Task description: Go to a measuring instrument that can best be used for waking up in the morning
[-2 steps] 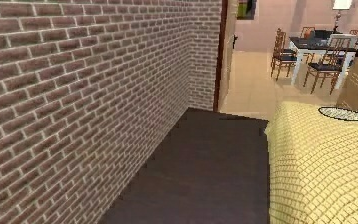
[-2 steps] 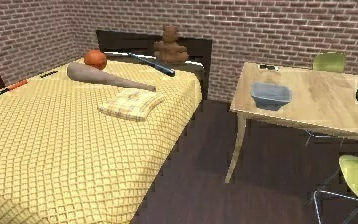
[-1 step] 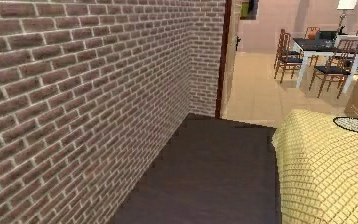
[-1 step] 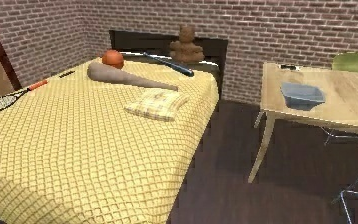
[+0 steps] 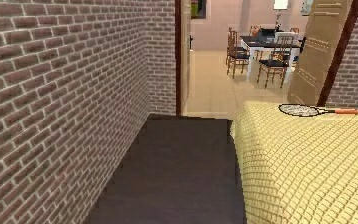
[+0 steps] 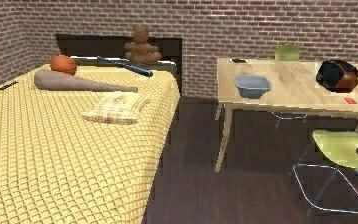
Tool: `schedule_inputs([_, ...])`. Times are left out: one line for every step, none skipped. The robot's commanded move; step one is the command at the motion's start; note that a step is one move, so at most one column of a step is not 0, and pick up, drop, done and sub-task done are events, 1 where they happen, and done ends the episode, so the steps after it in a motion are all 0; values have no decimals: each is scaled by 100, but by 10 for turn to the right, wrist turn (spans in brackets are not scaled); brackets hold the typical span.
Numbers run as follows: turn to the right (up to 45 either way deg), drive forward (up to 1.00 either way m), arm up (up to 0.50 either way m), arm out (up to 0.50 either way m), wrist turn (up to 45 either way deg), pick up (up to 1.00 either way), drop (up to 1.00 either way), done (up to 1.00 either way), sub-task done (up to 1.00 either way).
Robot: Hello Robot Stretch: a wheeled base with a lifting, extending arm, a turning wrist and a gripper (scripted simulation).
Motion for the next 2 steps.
schedule_inputs([0, 100, 0, 0, 0, 0, 0, 0, 0])
schedule_inputs([0, 100, 0, 0, 0, 0, 0, 0, 0])
